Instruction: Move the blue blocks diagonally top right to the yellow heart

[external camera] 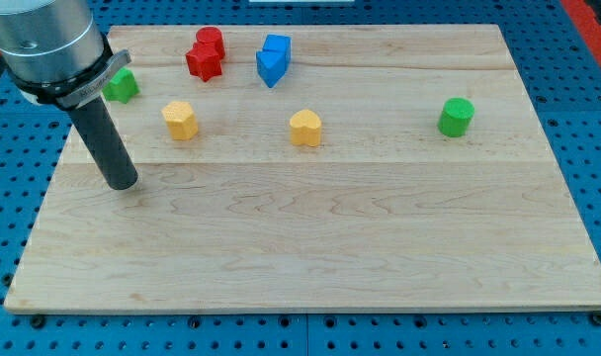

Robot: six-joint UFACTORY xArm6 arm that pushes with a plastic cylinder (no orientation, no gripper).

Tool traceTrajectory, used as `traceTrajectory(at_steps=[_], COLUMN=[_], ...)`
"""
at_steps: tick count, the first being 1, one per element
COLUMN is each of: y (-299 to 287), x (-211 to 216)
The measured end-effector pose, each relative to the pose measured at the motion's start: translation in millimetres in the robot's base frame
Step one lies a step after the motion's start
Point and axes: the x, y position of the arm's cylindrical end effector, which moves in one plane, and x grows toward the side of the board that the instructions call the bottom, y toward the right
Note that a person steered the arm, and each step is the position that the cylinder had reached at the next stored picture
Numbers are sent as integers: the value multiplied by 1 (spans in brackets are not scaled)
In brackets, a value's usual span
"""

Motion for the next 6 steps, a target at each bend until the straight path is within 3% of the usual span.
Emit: traceTrajectory(at_steps=[2, 6], y=[-5, 43], x=[-6, -24])
